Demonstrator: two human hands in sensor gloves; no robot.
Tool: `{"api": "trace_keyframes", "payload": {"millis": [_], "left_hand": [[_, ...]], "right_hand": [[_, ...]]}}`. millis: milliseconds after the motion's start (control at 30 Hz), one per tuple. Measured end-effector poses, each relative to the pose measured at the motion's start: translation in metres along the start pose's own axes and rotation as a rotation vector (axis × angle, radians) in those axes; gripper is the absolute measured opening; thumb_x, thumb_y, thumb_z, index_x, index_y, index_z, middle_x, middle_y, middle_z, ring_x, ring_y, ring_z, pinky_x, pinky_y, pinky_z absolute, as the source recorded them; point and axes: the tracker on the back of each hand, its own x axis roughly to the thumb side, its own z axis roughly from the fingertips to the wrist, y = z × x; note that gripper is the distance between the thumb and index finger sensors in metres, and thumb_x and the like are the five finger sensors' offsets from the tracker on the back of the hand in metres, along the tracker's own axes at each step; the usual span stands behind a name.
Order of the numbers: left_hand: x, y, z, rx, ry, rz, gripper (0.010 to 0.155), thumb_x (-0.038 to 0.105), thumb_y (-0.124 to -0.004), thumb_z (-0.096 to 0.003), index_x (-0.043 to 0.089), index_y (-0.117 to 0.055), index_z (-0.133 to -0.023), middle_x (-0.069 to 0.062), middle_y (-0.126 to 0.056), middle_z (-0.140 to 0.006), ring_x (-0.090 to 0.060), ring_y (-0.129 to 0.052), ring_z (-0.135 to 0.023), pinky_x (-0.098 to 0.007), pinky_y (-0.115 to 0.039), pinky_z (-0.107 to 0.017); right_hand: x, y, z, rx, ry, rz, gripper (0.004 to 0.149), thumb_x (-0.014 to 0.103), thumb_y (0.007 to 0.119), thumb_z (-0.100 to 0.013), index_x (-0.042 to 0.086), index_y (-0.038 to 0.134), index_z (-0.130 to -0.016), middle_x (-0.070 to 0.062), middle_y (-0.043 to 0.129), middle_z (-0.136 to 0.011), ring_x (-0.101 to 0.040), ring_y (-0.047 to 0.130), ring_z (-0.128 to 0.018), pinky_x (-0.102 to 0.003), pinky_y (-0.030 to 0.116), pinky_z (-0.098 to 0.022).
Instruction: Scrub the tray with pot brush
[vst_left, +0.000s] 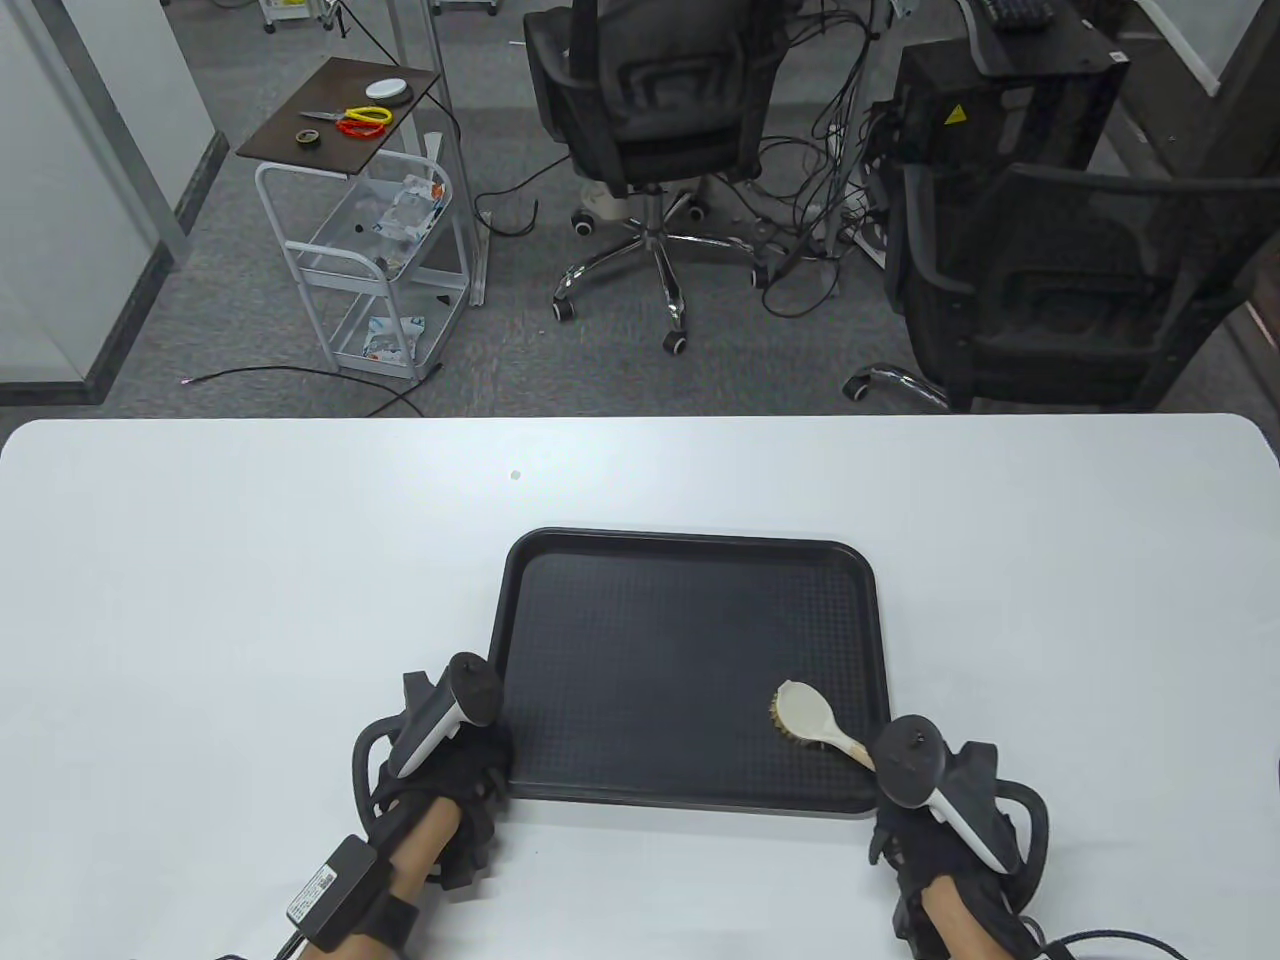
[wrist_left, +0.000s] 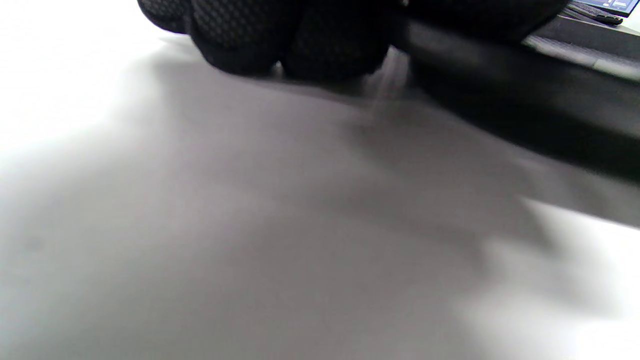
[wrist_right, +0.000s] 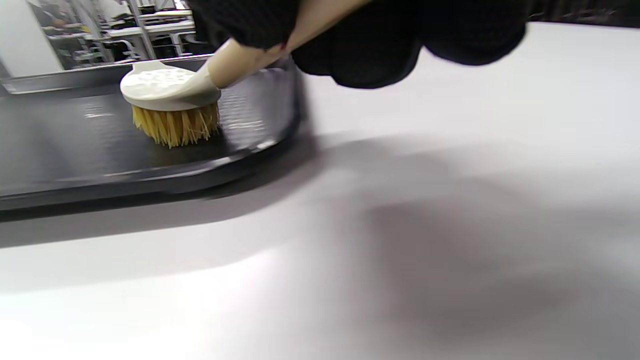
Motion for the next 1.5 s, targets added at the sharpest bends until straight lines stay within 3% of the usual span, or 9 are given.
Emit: {"api": "trace_keyframes", "payload": {"millis": [167,367,600,900,1033,1267,1500], "left_hand": [[0.0,0.0,0.0,0.001,0.001,-0.002,0.077,0.051,-0.07,-0.046,0.016,-0.037,-0.106,0.0,-0.079,-0.061,-0.021,-0.08,-0.056,-0.052,-0.054,-0.07],[0.0,0.0,0.0,0.002,0.002,-0.003,0.077,0.051,-0.07,-0.046,0.016,-0.037,-0.106,0.0,-0.079,-0.06,-0.021,-0.08,-0.056,-0.052,-0.054,-0.07],[0.0,0.0,0.0,0.0,-0.001,0.003,0.077,0.051,-0.07,-0.0461,0.016,-0.037,-0.106,0.0,-0.079,-0.06,-0.021,-0.08,-0.056,-0.052,-0.054,-0.07],[0.0,0.0,0.0,0.0,-0.002,0.003,0.077,0.051,-0.07,-0.0462,0.016,-0.037,-0.106,0.0,-0.079,-0.06,-0.021,-0.08,-0.056,-0.052,-0.054,-0.07],[0.0,0.0,0.0,-0.002,-0.002,0.004,0.077,0.051,-0.07,-0.046,0.016,-0.037,-0.106,0.0,-0.079,-0.06,-0.021,-0.08,-0.056,-0.052,-0.054,-0.07],[0.0,0.0,0.0,-0.004,-0.002,0.003,0.077,0.051,-0.07,-0.0462,0.016,-0.037,-0.106,0.0,-0.079,-0.06,-0.022,-0.08,-0.056,-0.052,-0.054,-0.07],[0.0,0.0,0.0,-0.002,-0.001,0.002,0.077,0.051,-0.07,-0.0461,0.016,-0.037,-0.106,0.0,-0.079,-0.06,-0.021,-0.08,-0.056,-0.052,-0.054,-0.07]], "right_hand": [[-0.01,-0.008,0.001,-0.029,0.04,0.052,0.052,0.024,0.079,-0.048,0.028,0.07,-0.099,-0.011,0.074,-0.096,-0.03,0.088,-0.069,-0.048,0.079,-0.048],[0.014,-0.024,0.009,-0.074,-0.033,0.017,0.052,0.025,0.078,-0.048,0.027,0.069,-0.1,-0.011,0.073,-0.096,-0.029,0.088,-0.069,-0.047,0.079,-0.048],[0.083,-0.024,0.026,-0.125,-0.228,-0.038,0.053,0.026,0.078,-0.049,0.028,0.068,-0.1,-0.009,0.073,-0.097,-0.028,0.087,-0.07,-0.046,0.079,-0.049],[0.181,0.013,0.028,-0.044,-0.427,-0.041,0.053,0.027,0.077,-0.049,0.029,0.066,-0.101,-0.008,0.072,-0.098,-0.027,0.087,-0.071,-0.045,0.079,-0.05],[0.202,0.027,0.029,-0.006,-0.458,-0.044,0.053,0.027,0.076,-0.049,0.029,0.066,-0.101,-0.008,0.071,-0.098,-0.027,0.087,-0.071,-0.045,0.079,-0.05],[0.203,0.04,0.03,0.024,-0.482,-0.035,0.053,0.027,0.076,-0.049,0.029,0.066,-0.101,-0.008,0.071,-0.098,-0.026,0.087,-0.072,-0.045,0.08,-0.05],[0.16,0.037,0.024,0.059,-0.404,-0.04,0.052,0.026,0.076,-0.049,0.03,0.068,-0.099,-0.009,0.072,-0.097,-0.027,0.088,-0.071,-0.045,0.08,-0.049]]}}
